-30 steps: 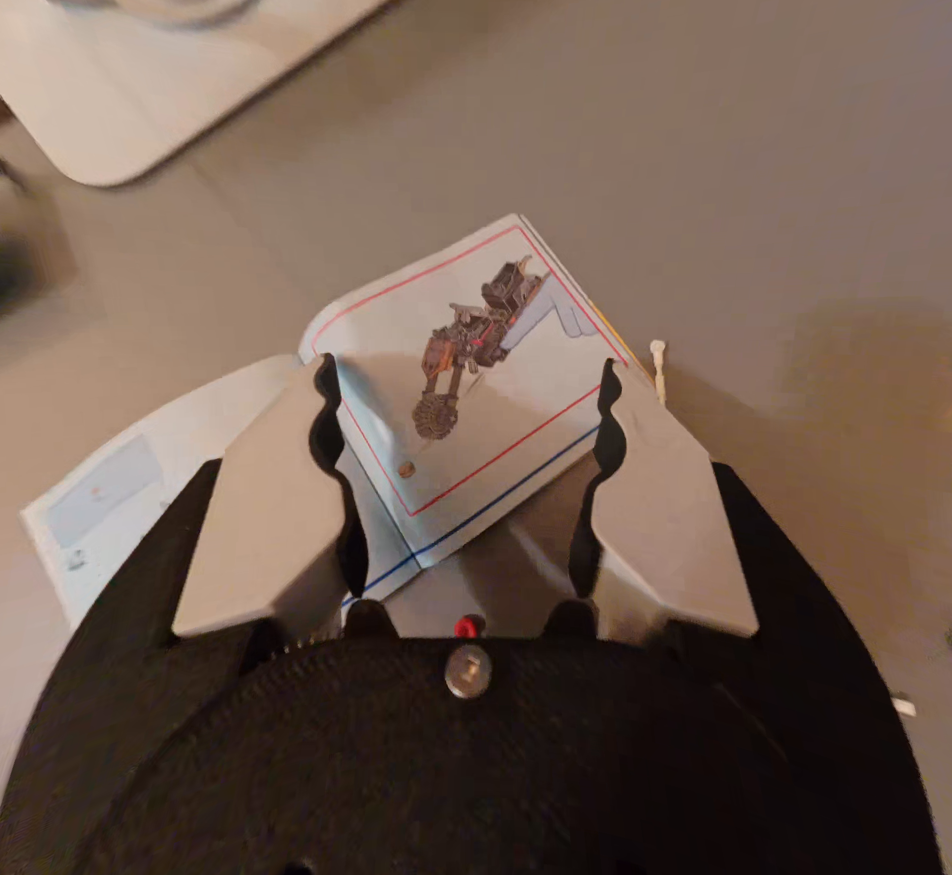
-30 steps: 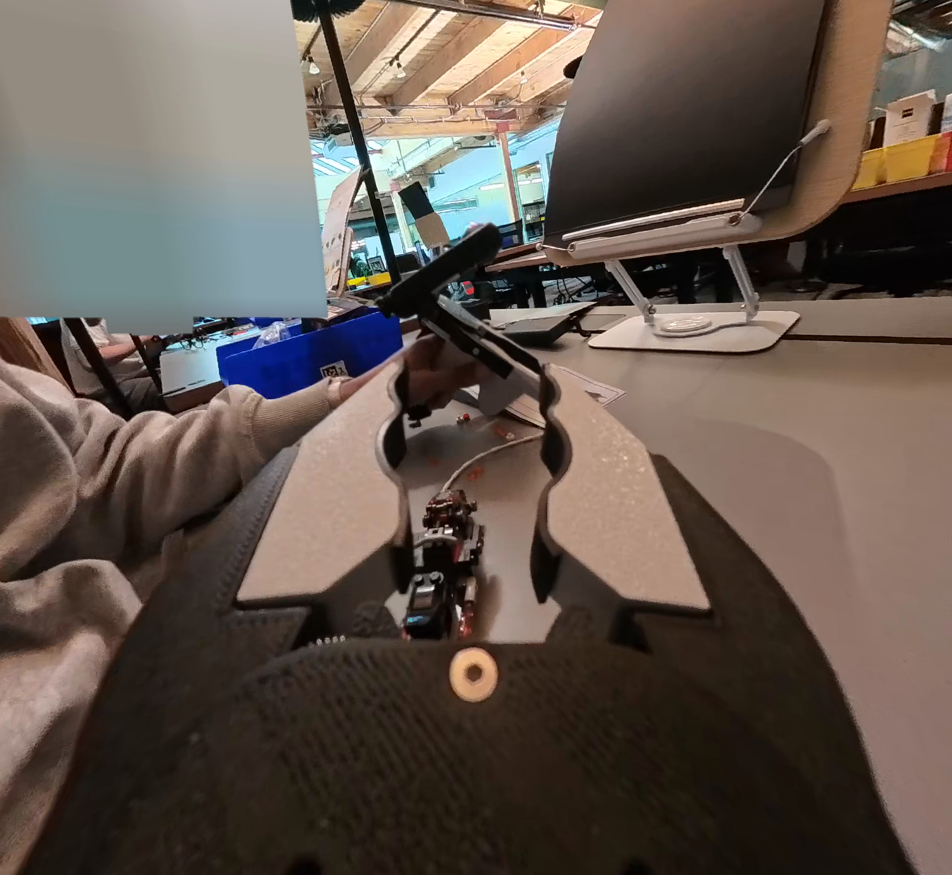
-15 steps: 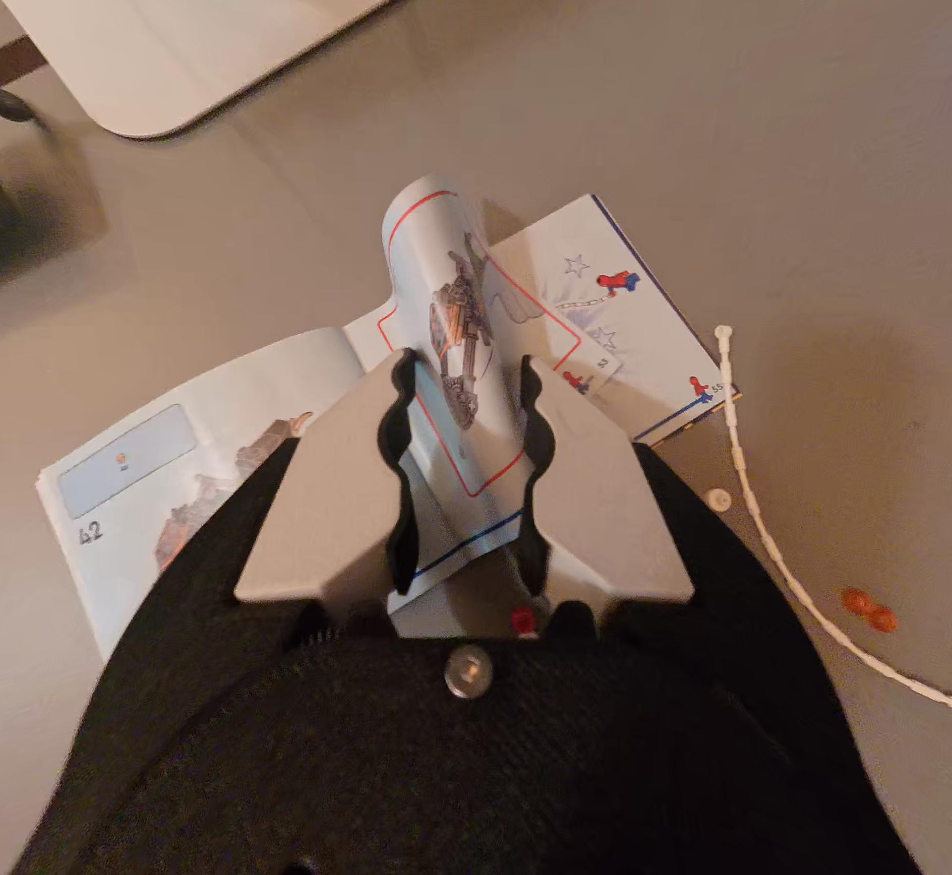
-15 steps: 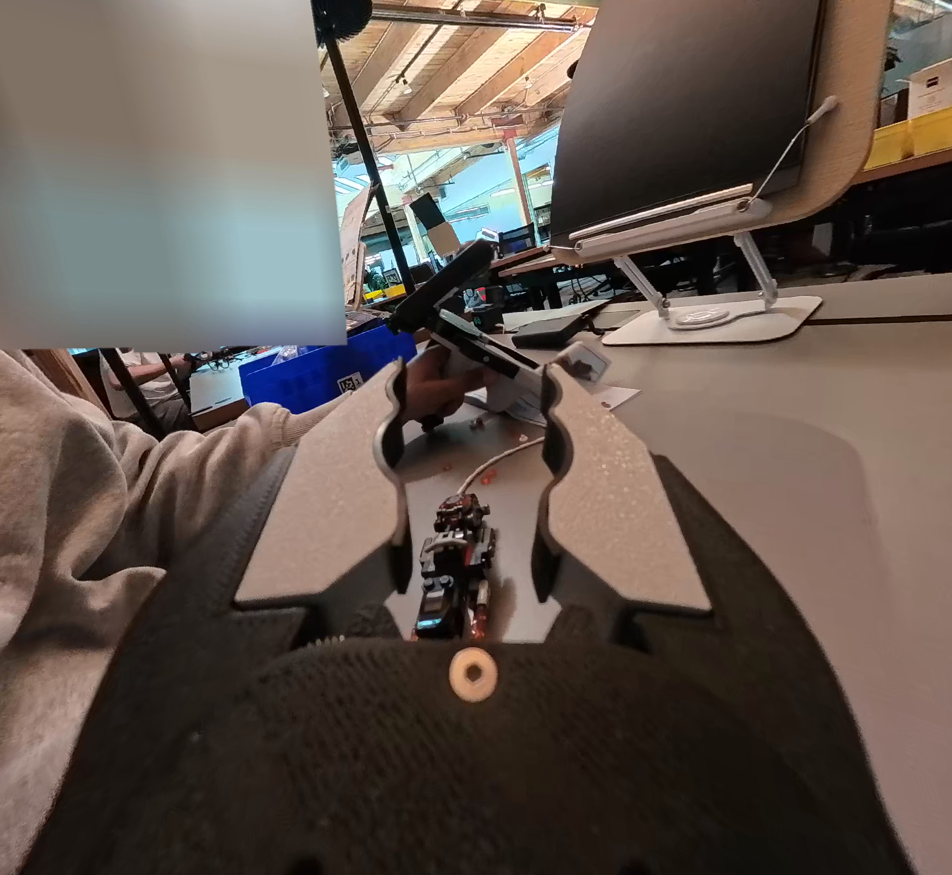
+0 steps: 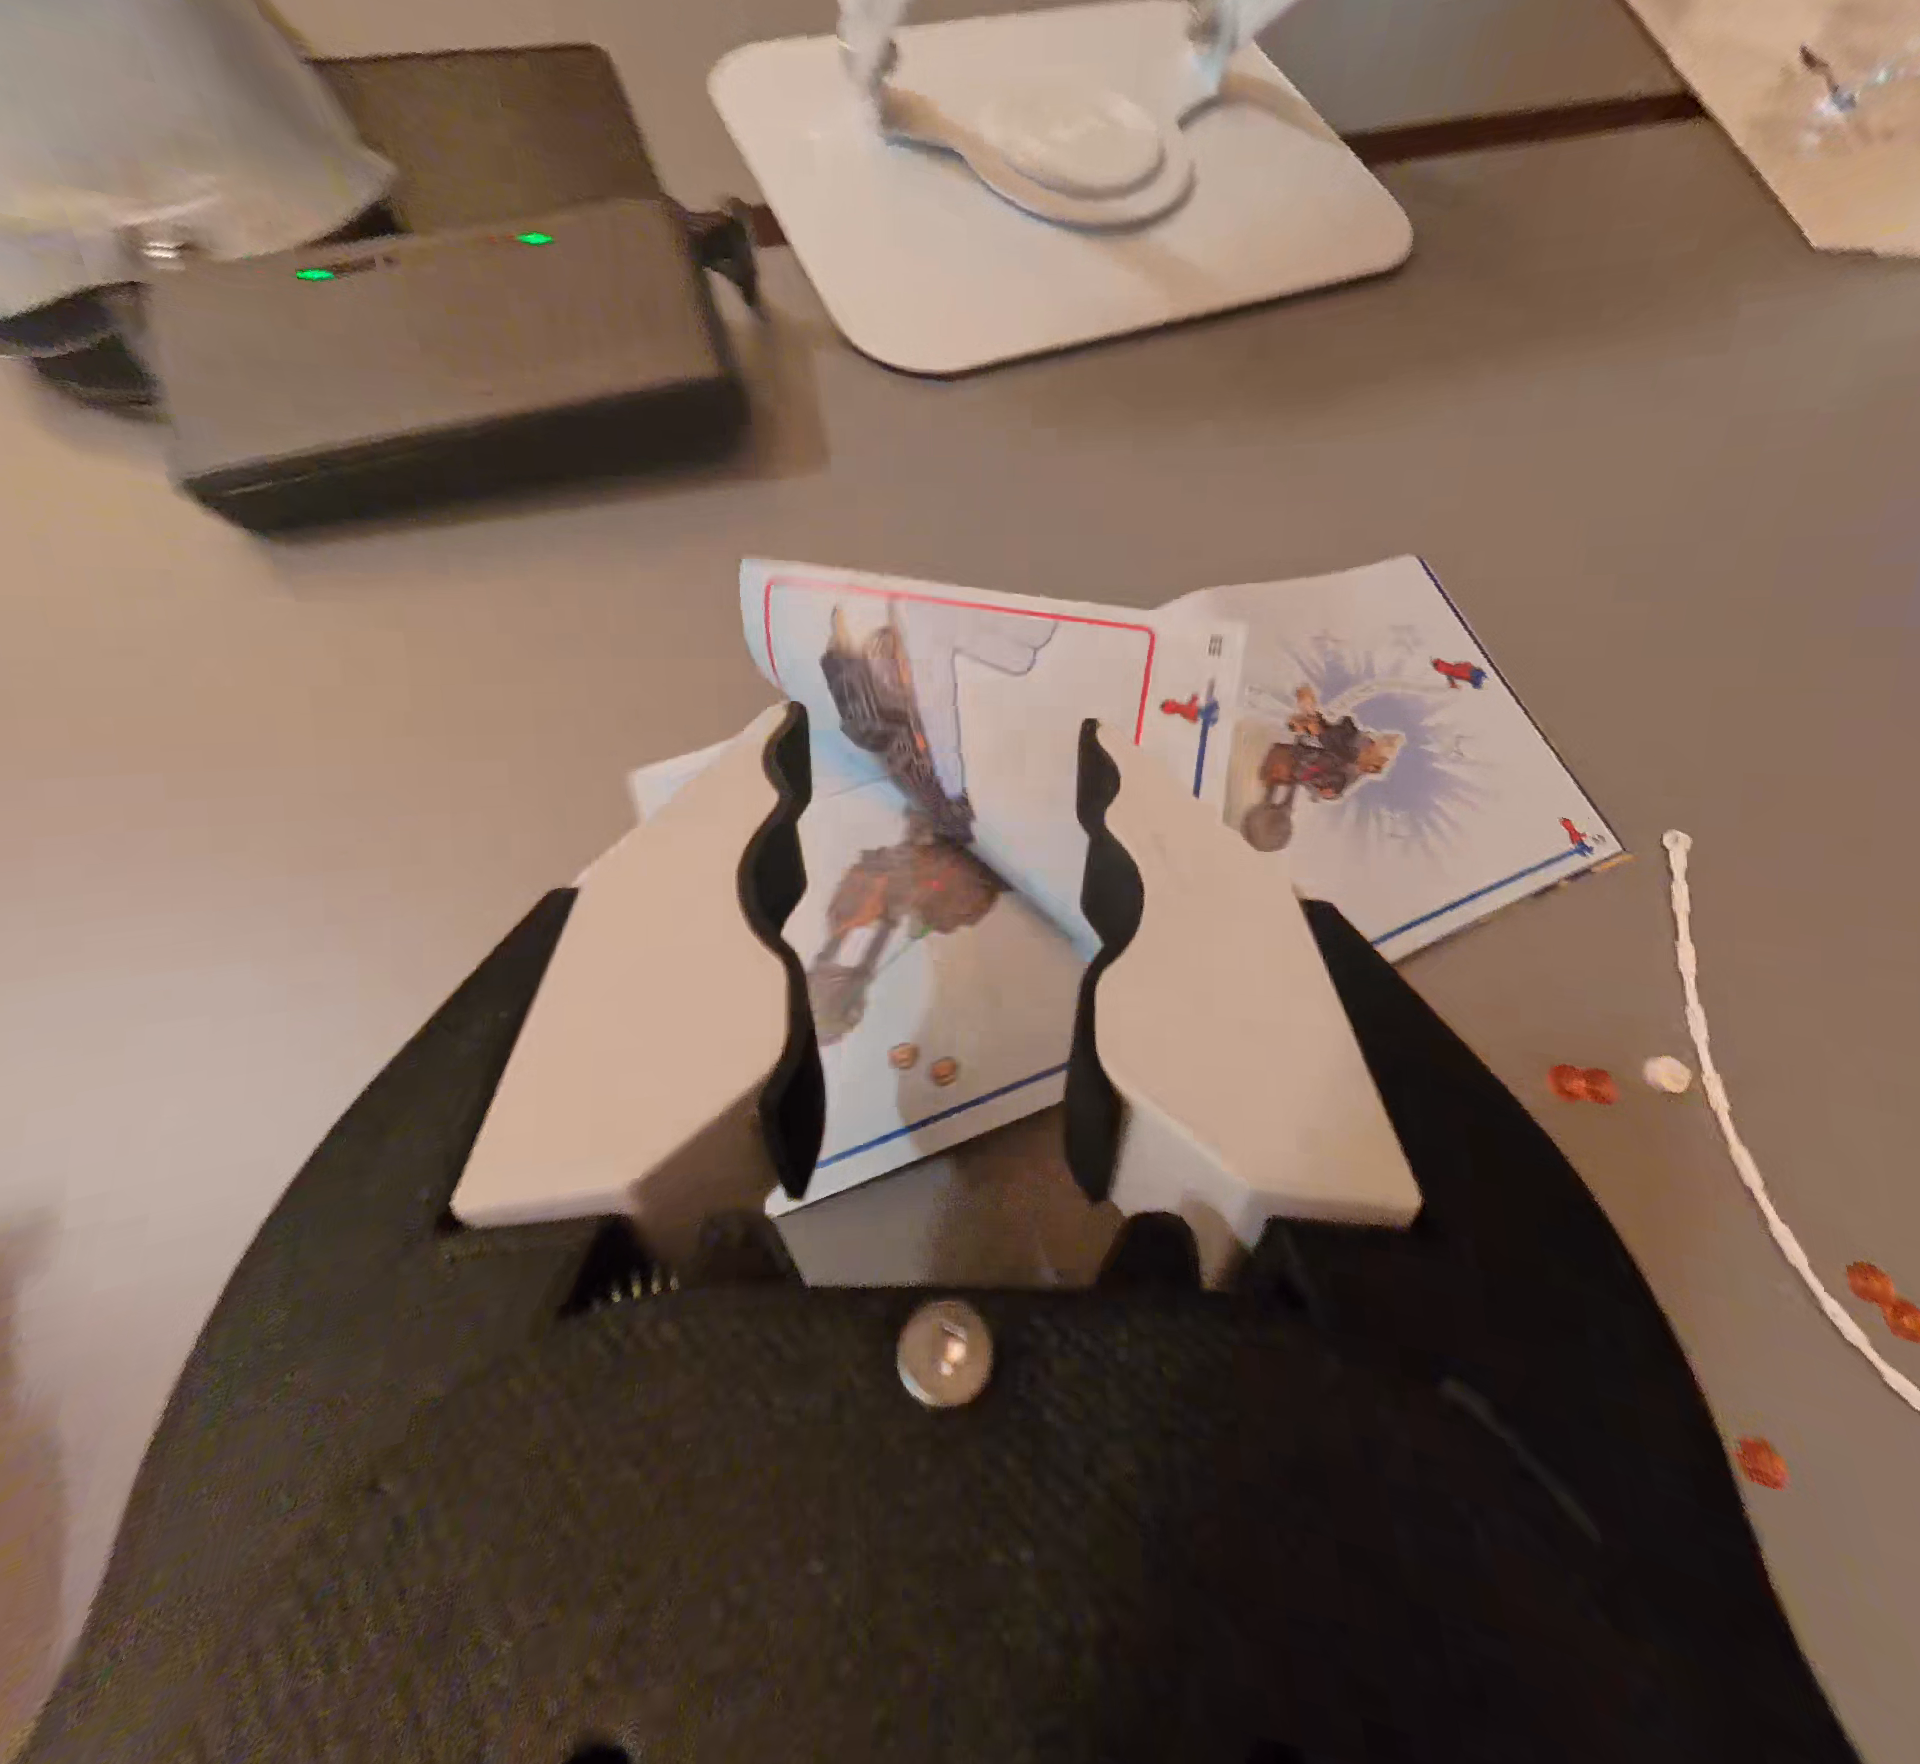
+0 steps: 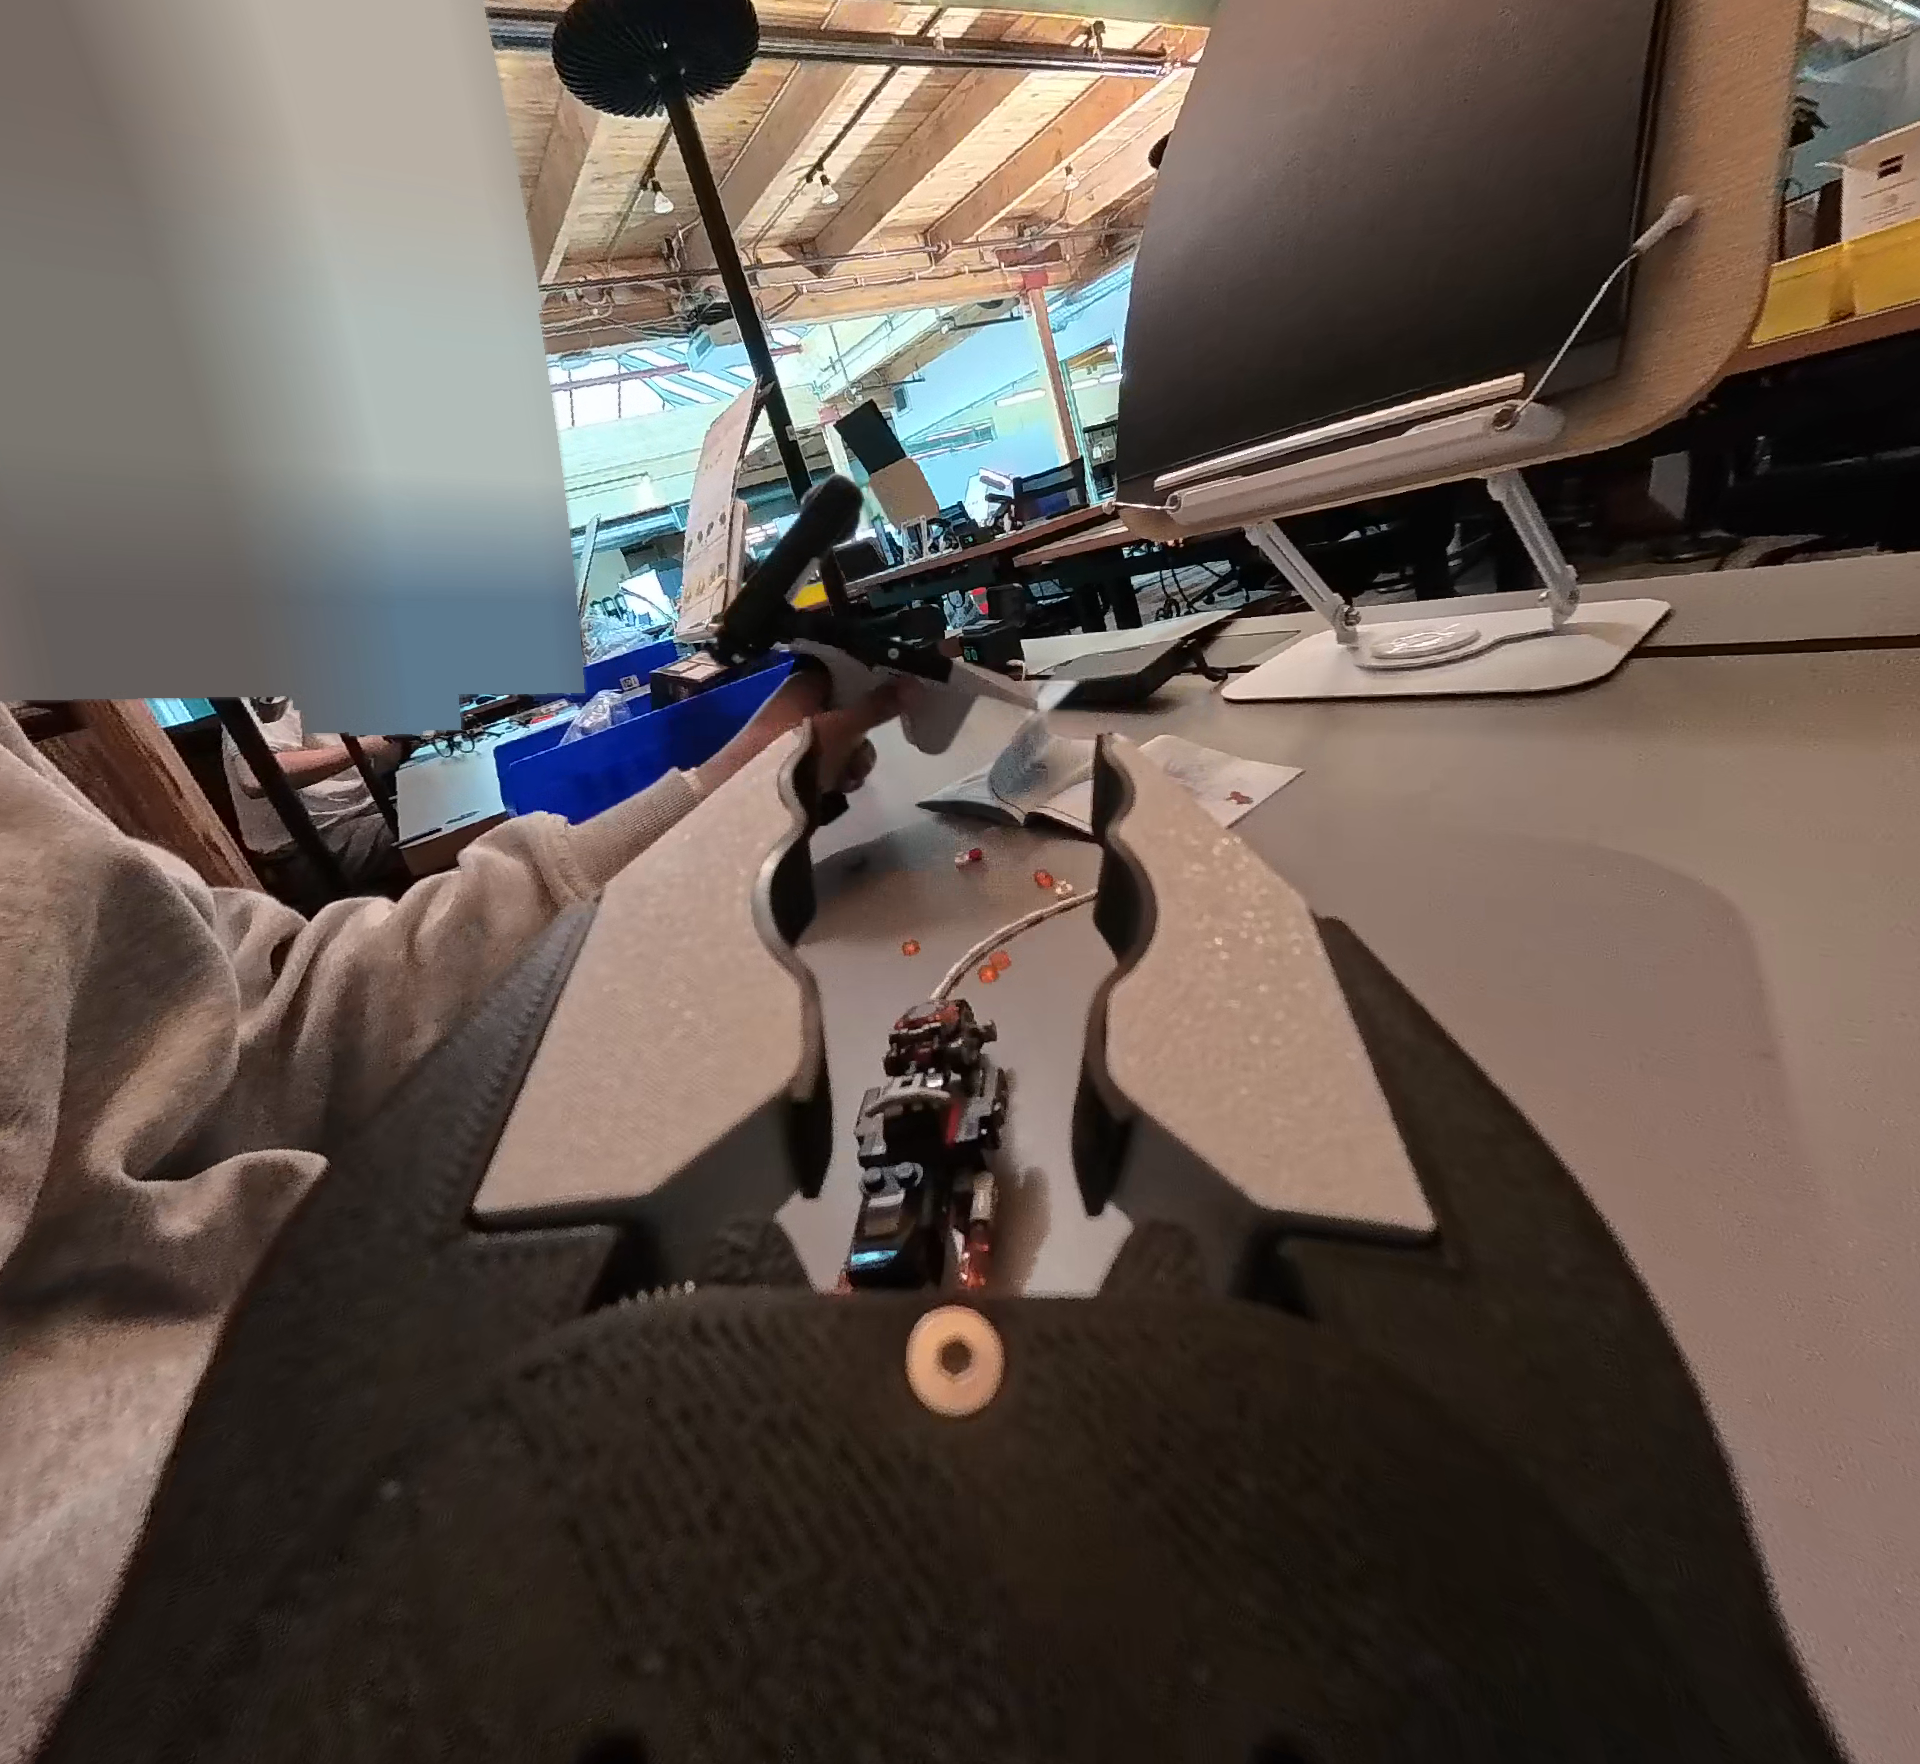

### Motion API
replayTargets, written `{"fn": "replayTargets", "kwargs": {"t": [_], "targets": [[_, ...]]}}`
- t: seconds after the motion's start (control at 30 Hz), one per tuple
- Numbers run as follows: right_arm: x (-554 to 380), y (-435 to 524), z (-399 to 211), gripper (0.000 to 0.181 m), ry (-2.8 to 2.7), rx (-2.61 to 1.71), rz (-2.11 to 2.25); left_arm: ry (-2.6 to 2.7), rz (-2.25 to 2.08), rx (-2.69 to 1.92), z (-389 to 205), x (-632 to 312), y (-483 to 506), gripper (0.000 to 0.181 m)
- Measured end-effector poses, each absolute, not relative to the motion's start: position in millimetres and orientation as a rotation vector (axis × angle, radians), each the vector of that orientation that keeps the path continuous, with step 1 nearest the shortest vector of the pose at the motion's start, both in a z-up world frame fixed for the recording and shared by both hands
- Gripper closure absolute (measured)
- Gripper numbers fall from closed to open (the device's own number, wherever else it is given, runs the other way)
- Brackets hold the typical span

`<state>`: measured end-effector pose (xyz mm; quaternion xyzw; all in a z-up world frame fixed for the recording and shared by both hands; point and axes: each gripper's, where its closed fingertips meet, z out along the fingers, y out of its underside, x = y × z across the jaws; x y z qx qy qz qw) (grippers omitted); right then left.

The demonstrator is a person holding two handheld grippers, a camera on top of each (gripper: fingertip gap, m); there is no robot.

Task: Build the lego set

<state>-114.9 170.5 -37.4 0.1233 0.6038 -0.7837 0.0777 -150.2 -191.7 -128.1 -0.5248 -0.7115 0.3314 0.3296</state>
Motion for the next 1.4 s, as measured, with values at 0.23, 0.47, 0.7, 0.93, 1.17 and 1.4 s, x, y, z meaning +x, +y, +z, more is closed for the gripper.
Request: {"fn": "replayTargets", "kwargs": {"t": [0.23,0.47,0.7,0.93,1.17,1.4], "targets": [[-114.4,171.0,-37.3,0.130,1.798,0.373,-2.342,-1.818,0.892,-1.148,-98.7,-127.1,-222.3,0.126],[-112.0,169.4,-37.8,0.129,1.808,0.357,-2.335,-1.554,0.991,-0.928,-42.1,-111.4,-230.0,0.121],[-112.2,169.8,-37.4,0.129,1.791,0.363,-2.330,-1.521,1.028,-1.004,-41.6,-116.2,-219.3,0.123],[-113.7,171.1,-37.2,0.126,1.803,0.378,-2.351,-1.508,1.041,-1.051,-44.3,-119.6,-213.6,0.127],[-112.7,170.7,-37.6,0.125,1.838,0.367,-2.368,-1.484,1.022,-1.039,-42.8,-119.4,-212.6,0.128],[-112.0,170.7,-37.6,0.125,1.832,0.364,-2.362,-1.479,0.948,-1.070,-45.6,-121.4,-203.2,0.131]]}}
